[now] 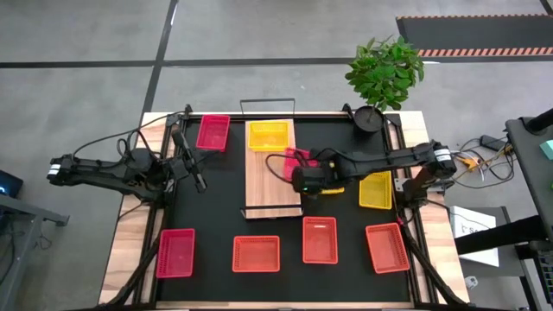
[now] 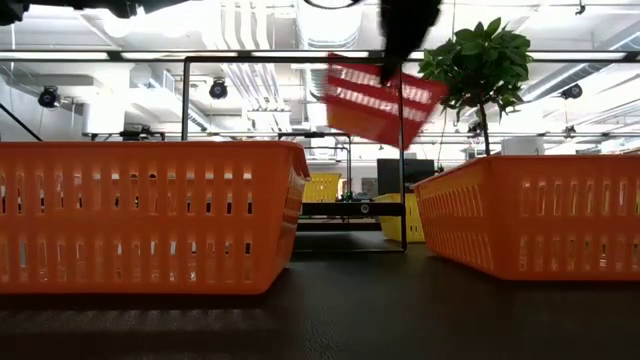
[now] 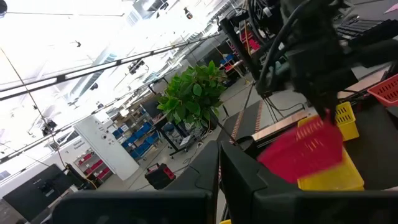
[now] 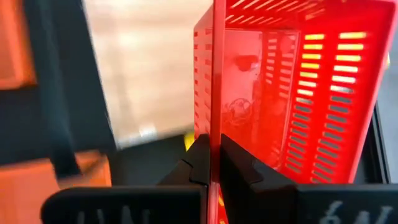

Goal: Stack baskets on shelf by color
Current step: Put the top right red bin on the shelf

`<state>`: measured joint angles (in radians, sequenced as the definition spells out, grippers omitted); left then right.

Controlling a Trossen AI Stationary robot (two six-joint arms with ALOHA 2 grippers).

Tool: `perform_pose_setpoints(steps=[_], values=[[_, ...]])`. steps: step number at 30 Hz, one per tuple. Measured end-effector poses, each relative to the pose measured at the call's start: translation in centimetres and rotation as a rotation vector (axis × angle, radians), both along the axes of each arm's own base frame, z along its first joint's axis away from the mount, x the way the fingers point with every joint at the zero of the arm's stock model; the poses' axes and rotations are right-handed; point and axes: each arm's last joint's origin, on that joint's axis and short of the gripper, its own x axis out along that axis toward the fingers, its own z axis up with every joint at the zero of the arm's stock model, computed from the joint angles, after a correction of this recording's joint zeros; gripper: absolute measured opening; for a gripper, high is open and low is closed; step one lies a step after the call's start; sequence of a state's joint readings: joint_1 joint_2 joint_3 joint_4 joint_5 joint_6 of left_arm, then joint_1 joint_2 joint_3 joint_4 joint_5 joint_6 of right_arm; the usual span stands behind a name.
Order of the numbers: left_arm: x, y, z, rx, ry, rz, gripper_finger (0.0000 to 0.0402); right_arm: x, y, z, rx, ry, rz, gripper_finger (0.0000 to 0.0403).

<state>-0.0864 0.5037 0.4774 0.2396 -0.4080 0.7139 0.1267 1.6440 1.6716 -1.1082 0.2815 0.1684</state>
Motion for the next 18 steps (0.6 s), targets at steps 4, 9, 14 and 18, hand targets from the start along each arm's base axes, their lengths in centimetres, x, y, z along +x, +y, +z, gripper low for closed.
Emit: perform_pose_setpoints(steps=[4,9,14,18], values=[[0.0,0.0,0.1,-0.002,-0.007,-0.001,0.0000,1.9,0.3,-0.7,-0.024,-0.050,0.058,0.0009],[0.0,0.0,0.0,-0.002,-0.005,0.000,0.0000,3.9,0.1,-2.0,-0.052,-0.049,0.096,0.0009],[0.2,0.0,0.0,-0.001,0.003,-0.001,0.0000,5.3,0.3,-2.9,-0.022,-0.041,0.118,0.0009],[0.2,0.0,-0.1,-0.001,0.004,-0.001,0.0000,6.0,0.0,-3.9,-0.028,-0.016,0.118,0.0009]])
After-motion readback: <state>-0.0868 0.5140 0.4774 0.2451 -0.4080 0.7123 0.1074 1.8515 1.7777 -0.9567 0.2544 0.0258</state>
